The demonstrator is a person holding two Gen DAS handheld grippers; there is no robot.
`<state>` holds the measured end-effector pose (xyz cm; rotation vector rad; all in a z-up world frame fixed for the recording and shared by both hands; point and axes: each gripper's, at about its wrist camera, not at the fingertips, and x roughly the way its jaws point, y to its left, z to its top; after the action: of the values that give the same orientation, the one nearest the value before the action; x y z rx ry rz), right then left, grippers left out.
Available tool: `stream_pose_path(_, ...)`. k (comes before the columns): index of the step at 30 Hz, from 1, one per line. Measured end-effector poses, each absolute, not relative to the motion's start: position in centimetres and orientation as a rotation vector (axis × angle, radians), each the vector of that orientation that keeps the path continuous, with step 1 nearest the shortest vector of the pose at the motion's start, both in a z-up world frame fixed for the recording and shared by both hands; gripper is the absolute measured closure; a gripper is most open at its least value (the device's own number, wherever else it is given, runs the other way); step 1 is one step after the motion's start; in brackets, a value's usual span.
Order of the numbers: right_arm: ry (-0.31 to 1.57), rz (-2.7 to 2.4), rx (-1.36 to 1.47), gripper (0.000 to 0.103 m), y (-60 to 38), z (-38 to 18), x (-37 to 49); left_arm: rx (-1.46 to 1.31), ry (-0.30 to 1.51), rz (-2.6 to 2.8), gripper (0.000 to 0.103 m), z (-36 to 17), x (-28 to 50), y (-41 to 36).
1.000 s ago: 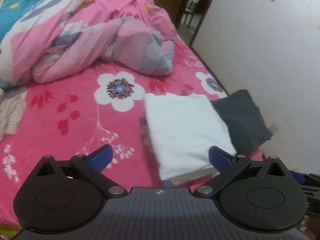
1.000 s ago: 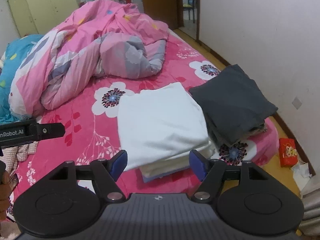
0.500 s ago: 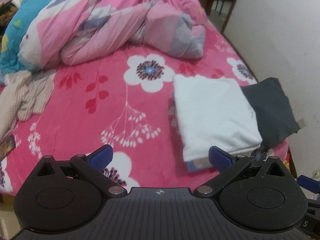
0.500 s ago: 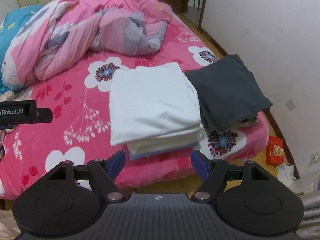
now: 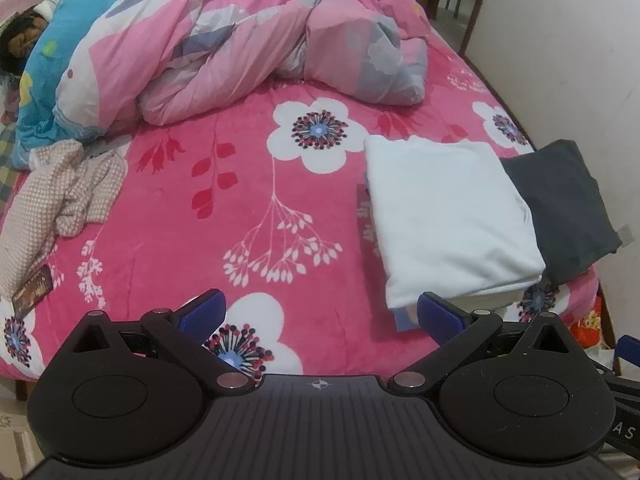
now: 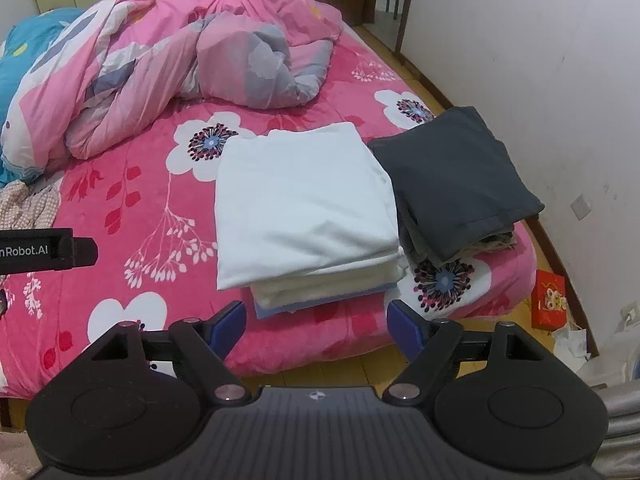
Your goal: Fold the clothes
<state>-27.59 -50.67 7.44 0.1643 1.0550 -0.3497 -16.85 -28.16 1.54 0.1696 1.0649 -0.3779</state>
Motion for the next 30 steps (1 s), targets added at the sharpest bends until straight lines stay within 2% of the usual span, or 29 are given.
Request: stream_pose_path(30, 1.076, -0.369, 0.177, 0.022, -50.54, 7.03, -27.48, 0.186, 1.072, -0.390, 0.000, 1.25, -16.63, -28.48)
